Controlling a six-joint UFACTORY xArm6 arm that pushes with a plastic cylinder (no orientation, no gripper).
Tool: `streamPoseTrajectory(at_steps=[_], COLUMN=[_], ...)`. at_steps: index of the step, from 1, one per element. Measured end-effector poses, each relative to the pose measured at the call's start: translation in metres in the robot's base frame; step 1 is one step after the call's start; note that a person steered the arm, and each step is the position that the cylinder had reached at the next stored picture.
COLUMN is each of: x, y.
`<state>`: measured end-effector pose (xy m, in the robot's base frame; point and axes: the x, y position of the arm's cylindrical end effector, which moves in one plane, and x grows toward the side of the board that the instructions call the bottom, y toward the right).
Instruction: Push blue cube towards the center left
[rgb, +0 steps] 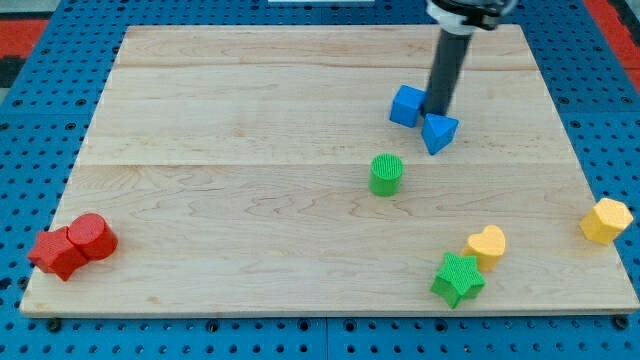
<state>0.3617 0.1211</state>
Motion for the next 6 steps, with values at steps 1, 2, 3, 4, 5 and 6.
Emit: streamPoseTrajectory(at_steps=[1,2,3,4,5,6], x=[-0.025,-0.040,-0.040,-0.040,-0.048,-0.026], y=[-0.023,-0.018,-0.143,-0.226,-0.161,-0.130])
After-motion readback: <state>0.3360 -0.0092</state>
